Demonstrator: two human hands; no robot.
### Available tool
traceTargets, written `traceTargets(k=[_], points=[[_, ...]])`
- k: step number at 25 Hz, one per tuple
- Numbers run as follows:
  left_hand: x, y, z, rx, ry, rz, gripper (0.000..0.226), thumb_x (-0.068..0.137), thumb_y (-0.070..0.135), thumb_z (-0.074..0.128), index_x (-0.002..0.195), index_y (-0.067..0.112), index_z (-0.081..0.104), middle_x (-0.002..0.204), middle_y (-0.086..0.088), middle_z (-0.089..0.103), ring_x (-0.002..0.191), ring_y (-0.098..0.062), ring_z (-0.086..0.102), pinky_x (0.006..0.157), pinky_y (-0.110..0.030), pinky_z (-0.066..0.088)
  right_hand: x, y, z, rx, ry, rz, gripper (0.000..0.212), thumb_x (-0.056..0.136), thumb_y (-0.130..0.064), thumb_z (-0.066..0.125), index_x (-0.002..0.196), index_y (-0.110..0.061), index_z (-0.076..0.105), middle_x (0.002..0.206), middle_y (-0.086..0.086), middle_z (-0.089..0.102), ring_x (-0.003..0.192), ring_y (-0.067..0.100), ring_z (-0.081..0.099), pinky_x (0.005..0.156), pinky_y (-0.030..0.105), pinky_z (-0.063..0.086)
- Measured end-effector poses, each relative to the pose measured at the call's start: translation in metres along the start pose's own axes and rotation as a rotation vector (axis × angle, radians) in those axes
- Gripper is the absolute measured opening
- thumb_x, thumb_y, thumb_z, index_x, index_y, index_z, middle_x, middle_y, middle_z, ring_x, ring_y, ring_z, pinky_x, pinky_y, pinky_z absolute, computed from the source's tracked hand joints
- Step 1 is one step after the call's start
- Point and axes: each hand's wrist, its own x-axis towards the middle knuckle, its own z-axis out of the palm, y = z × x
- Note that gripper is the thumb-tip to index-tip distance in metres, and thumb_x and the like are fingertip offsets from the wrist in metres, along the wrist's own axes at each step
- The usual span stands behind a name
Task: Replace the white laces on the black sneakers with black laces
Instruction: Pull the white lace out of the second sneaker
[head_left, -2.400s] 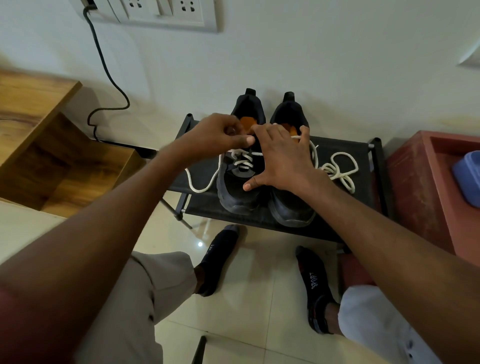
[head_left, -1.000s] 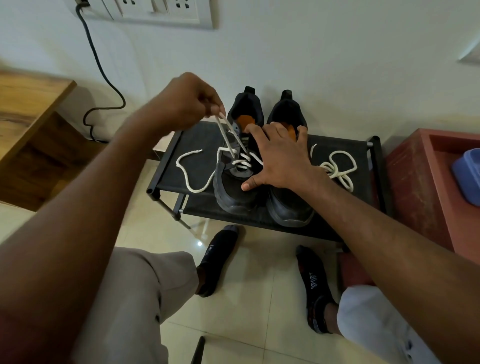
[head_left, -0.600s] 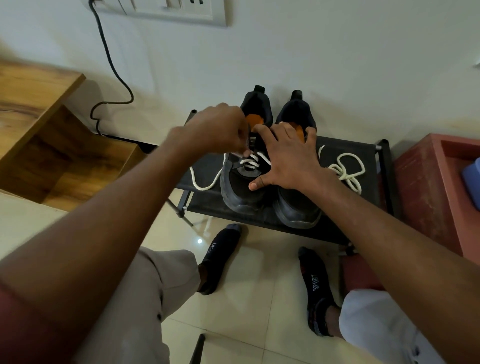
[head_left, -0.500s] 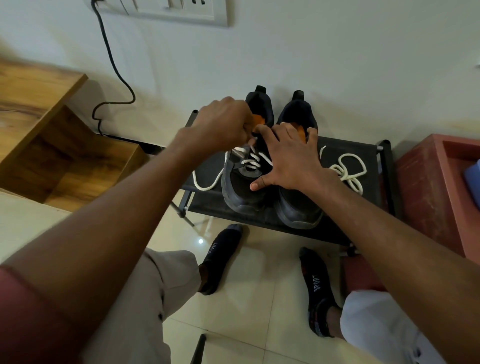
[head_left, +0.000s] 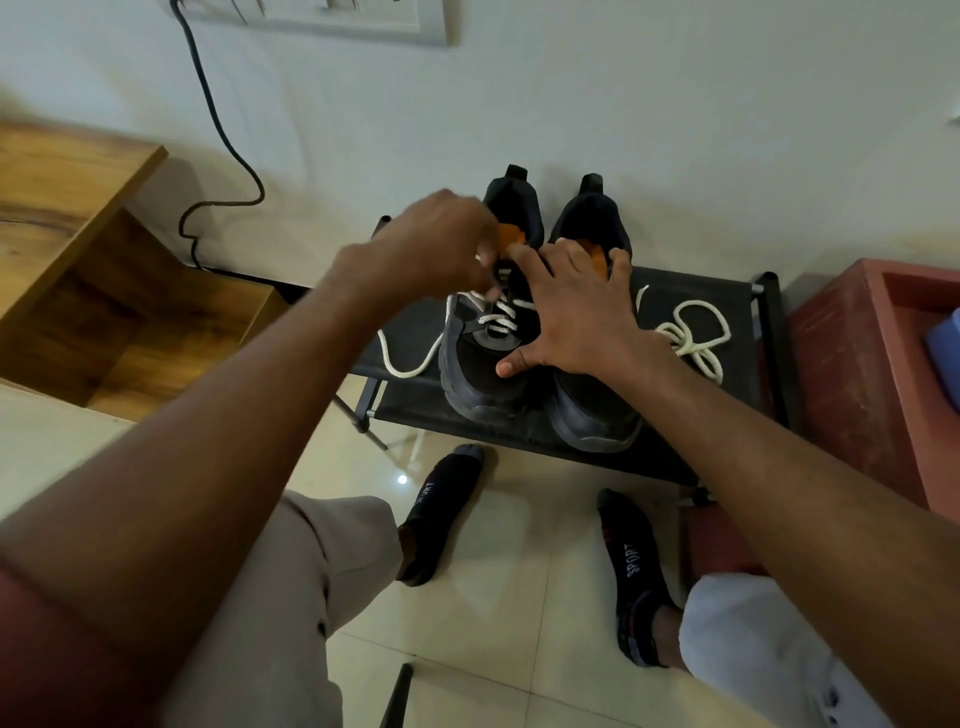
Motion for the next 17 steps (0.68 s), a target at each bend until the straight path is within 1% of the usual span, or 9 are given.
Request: traceTargets(k=[3,6,8,10,12,14,15,16,17], points=[[0.001,-0.004,0.011,0.098,0.023,-0.072,0.009,0.084,0.029,0.076,0.089,0.021,0.077,0.091,-0.005,0.069,0.096,-0.032,0.065,0.074,-0.041,0.047,0.0,0.0,0.0,0.003,-0.006,0.0,0.129,0.061,-0.083,0.079,0.161,-0.033,0.016,0.164,0.006,0.03,0.158,0.031,0.015,0.12,0.073,0.011],[0.003,0.008,0.009,0.204,0.121,-0.091,0.022,0.092,0.04,0.068,0.098,0.019,0.074,0.107,-0.005,0.06,0.111,-0.03,0.055,0.099,-0.055,0.036,-0.001,-0.001,-0.002,0.002,-0.017,0.003,0.13,0.062,-0.083,0.078,0.162,-0.032,0.013,0.165,0.007,0.029,0.158,0.031,0.015,0.12,0.073,0.011],[0.005,0.01,-0.003,0.223,0.196,-0.084,0.021,0.095,0.036,0.065,0.101,0.018,0.072,0.115,-0.007,0.059,0.114,-0.03,0.057,0.11,-0.065,0.026,0.0,-0.001,-0.003,0.01,-0.023,0.004,0.128,0.061,-0.083,0.079,0.16,-0.032,0.014,0.165,0.007,0.03,0.158,0.031,0.016,0.12,0.073,0.011],[0.006,0.002,-0.015,0.111,0.304,-0.116,0.014,0.096,0.021,0.061,0.104,0.015,0.07,0.115,-0.005,0.064,0.11,-0.029,0.063,0.11,-0.056,0.035,-0.001,-0.001,-0.004,0.022,-0.018,0.013,0.128,0.06,-0.082,0.08,0.159,-0.032,0.017,0.164,0.007,0.032,0.158,0.031,0.018,0.12,0.073,0.011],[0.0,-0.004,-0.023,-0.311,0.449,-0.219,0.019,0.093,0.006,0.049,0.098,0.012,0.066,0.1,0.003,0.072,0.101,-0.021,0.071,0.096,-0.041,0.053,-0.002,-0.002,-0.004,0.026,-0.011,0.026,0.129,0.058,-0.081,0.082,0.158,-0.029,0.019,0.163,0.006,0.034,0.157,0.03,0.02,0.12,0.072,0.011],[-0.007,-0.008,-0.031,-1.085,0.633,-0.38,0.021,0.101,0.004,0.04,0.091,0.009,0.058,0.089,-0.003,0.073,0.09,-0.018,0.077,0.084,-0.037,0.061,-0.003,-0.002,-0.005,0.023,-0.007,0.041,0.13,0.057,-0.081,0.082,0.157,-0.027,0.02,0.163,0.005,0.035,0.157,0.029,0.02,0.12,0.072,0.011],[-0.01,-0.009,-0.036,-1.502,0.683,-0.473,0.025,0.109,0.011,0.037,0.092,0.009,0.056,0.086,-0.007,0.073,0.085,-0.02,0.078,0.077,-0.037,0.062,-0.003,-0.003,-0.006,0.023,-0.008,0.047,0.13,0.056,-0.081,0.083,0.156,-0.026,0.02,0.163,0.005,0.035,0.157,0.029,0.019,0.12,0.072,0.011],[-0.013,-0.012,-0.037,-1.756,0.694,-0.51,0.03,0.113,0.02,0.035,0.093,0.009,0.054,0.079,-0.008,0.071,0.075,-0.02,0.076,0.068,-0.035,0.062,-0.003,-0.004,-0.007,0.024,-0.011,0.052,0.129,0.056,-0.081,0.083,0.155,-0.026,0.021,0.163,0.005,0.035,0.158,0.029,0.019,0.12,0.071,0.011],[-0.015,-0.016,-0.039,-1.807,0.666,-0.515,0.032,0.114,0.024,0.035,0.094,0.01,0.054,0.07,-0.004,0.067,0.063,-0.018,0.07,0.058,-0.031,0.056,-0.003,-0.005,-0.007,0.025,-0.014,0.054,0.129,0.056,-0.08,0.083,0.155,-0.027,0.021,0.163,0.005,0.035,0.158,0.029,0.019,0.12,0.071,0.011]])
